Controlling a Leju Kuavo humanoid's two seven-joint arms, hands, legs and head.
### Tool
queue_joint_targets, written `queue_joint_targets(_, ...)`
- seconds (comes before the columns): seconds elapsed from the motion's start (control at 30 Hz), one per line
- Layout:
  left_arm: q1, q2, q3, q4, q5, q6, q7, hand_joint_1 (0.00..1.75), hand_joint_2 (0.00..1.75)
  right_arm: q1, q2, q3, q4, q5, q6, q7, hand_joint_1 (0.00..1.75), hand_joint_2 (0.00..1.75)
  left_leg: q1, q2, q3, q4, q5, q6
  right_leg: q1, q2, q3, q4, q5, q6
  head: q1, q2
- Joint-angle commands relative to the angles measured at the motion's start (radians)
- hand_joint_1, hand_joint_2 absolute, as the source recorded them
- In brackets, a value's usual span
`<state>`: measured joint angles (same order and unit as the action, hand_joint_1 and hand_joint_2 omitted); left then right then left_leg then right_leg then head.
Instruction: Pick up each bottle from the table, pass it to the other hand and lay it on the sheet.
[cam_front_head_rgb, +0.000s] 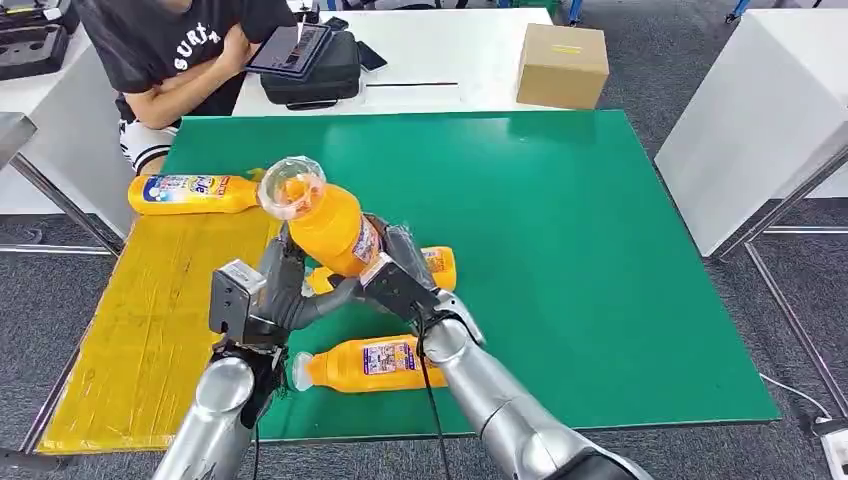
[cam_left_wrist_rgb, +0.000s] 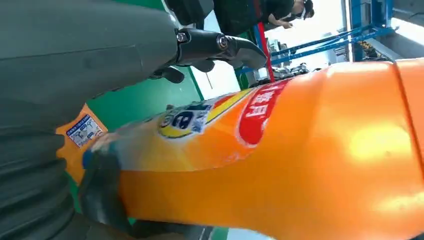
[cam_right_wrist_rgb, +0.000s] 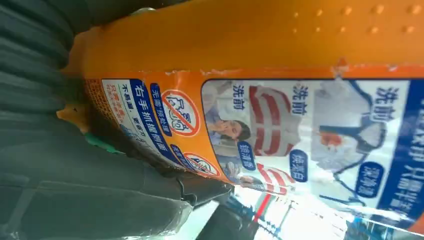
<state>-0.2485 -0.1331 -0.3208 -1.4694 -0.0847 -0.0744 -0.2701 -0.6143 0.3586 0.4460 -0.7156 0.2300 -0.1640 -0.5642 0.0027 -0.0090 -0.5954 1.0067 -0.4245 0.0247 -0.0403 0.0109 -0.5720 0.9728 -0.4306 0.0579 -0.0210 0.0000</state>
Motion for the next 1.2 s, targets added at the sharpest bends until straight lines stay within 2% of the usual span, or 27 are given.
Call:
queue_joint_targets(0.03,-0.049,0.011,-0.01,0.059,0.011,-0.008,-0.004,0.0,1.75,-0.045,-0.027,0.06,0.069,0.003,0.051,-0.014,1.75,1.75,0.001,-0.001,0.002,0.0,0.0,-0.001,0.001,-0.003,0.003,-0.001,-0.001,-0.004,0.0,0.0)
queue_joint_targets(0.33,-0.047,0.015,0.005,0.031,0.018,-0.01,-0.006,0.0,1.75,-0.069,-0.034,0.101,0.112,0.014,0.192,0.001,1.75,1.75,0.001,-0.001,0.001,0.0,0.0,-0.001,0.002,-0.002,0.002,-0.001,0.0,-0.004,0.0,0.0)
queue_joint_targets(0.87,-0.05,0.026,0.013,0.057,0.023,-0.011,-0.011,0.0,1.75,-0.082,-0.023,0.116,0.149,0.038,0.21,-0.002,1.75,1.75,0.0,0.0,0.001,0.0,0.0,-0.001,0.001,-0.001,0.002,0.0,0.0,-0.003,0.0,0.0)
queue_joint_targets(1.07,-0.055,0.03,0.01,0.071,0.028,-0.02,-0.016,0.0,1.75,-0.083,-0.026,0.109,0.152,0.038,0.206,-0.001,1.75,1.75,0.002,0.0,0.004,0.0,-0.001,-0.003,0.003,-0.002,0.006,-0.002,-0.001,-0.008,0.0,0.0)
queue_joint_targets(1.1,-0.06,0.029,0.006,0.089,0.029,-0.025,-0.021,1.47,1.75,-0.08,-0.034,0.102,0.15,0.04,0.201,-0.004,1.75,1.75,0.001,-0.001,0.001,0.0,0.0,-0.001,0.001,-0.002,0.002,-0.001,0.0,-0.003,0.0,0.0)
queue_joint_targets(1.17,-0.06,0.029,0.006,0.089,0.029,-0.025,-0.021,1.47,1.75,-0.08,-0.034,0.102,0.15,0.04,0.201,-0.004,1.75,1.75,0.001,-0.001,0.001,0.0,0.0,-0.001,0.001,-0.002,0.002,0.0,0.0,-0.003,0.0,0.0)
queue_joint_targets(1.2,-0.061,0.029,0.006,0.091,0.03,-0.025,-0.022,1.68,1.75,-0.079,-0.034,0.1,0.15,0.04,0.2,-0.006,1.75,1.75,0.001,-0.001,0.001,0.0,0.0,-0.002,0.002,-0.003,0.003,-0.001,-0.001,-0.004,0.0,0.0)
